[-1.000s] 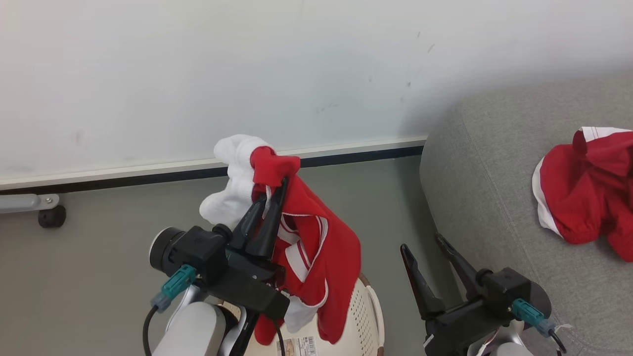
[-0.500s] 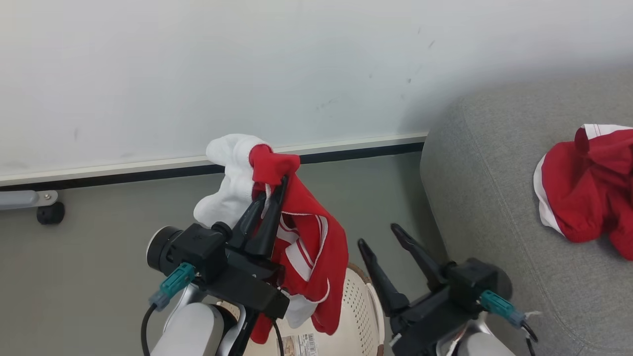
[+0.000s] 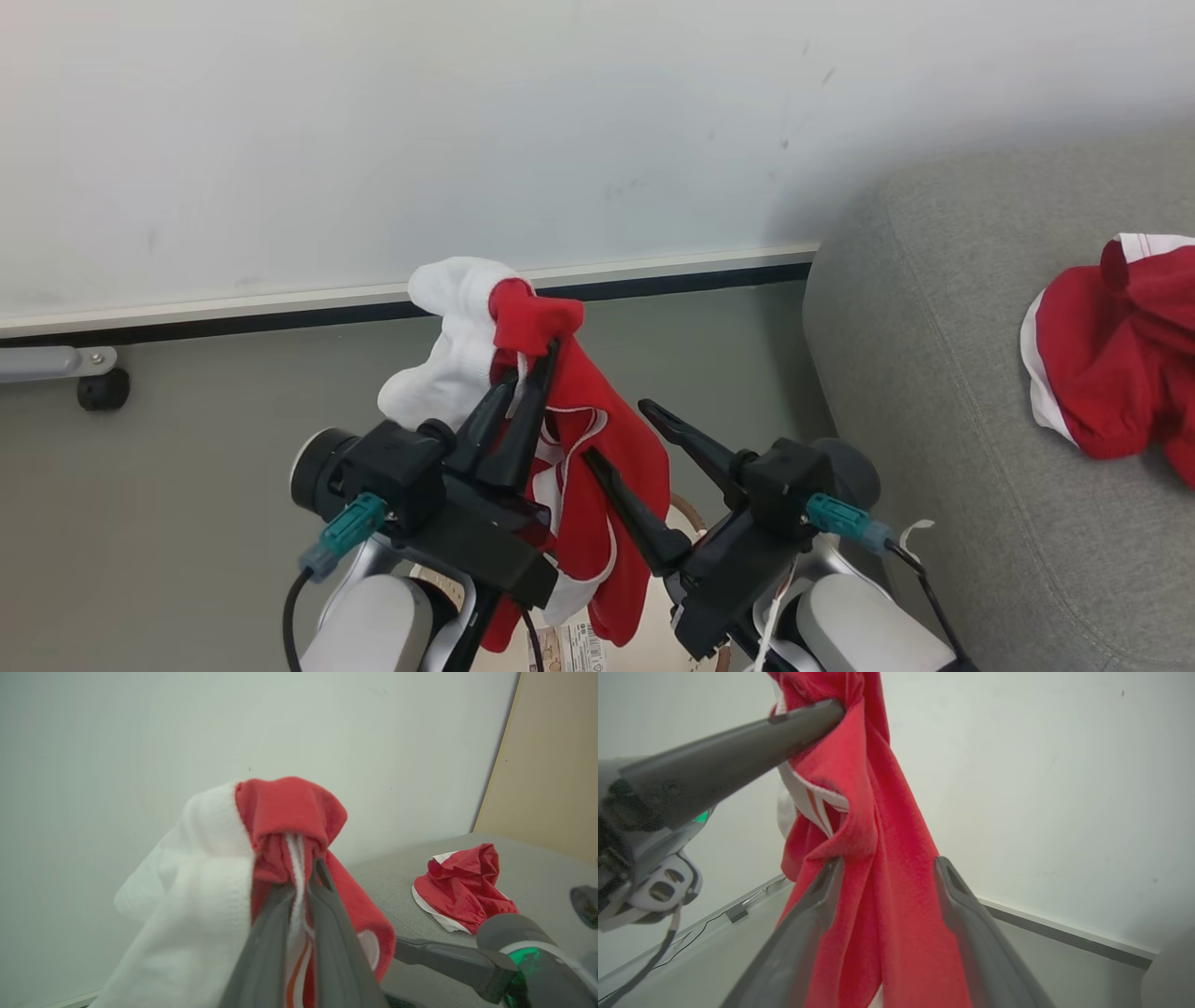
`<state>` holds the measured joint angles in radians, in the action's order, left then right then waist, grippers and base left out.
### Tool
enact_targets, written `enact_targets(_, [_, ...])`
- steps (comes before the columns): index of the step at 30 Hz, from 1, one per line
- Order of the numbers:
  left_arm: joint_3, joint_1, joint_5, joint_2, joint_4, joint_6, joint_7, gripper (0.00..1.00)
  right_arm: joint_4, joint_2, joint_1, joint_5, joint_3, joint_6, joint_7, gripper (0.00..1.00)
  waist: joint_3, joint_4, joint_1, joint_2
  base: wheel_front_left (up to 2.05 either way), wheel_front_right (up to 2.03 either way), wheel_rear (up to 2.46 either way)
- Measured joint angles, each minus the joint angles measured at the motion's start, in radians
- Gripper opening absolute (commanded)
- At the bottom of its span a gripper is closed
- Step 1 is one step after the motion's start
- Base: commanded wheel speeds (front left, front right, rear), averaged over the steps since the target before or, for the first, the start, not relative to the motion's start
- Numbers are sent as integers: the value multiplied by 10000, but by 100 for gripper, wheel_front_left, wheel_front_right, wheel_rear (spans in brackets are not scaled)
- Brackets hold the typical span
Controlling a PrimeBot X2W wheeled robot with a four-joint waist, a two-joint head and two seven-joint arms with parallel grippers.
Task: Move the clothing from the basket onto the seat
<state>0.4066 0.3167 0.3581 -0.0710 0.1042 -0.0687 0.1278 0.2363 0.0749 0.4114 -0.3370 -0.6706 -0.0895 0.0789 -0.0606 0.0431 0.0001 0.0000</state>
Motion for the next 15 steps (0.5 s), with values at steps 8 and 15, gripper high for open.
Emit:
enact_targets(8, [236,27,2,21,-119,-6,-125,0,1091,-75,827,-345,-558,-165,-176,100,-74,-188,0,0,0,0,0])
enact_targets(15, [274,29,15,31,-150,-6,-130,0,1703,-75,1487,-717,-1149,-249,-234,0,-146,-271,0,0,0,0,0])
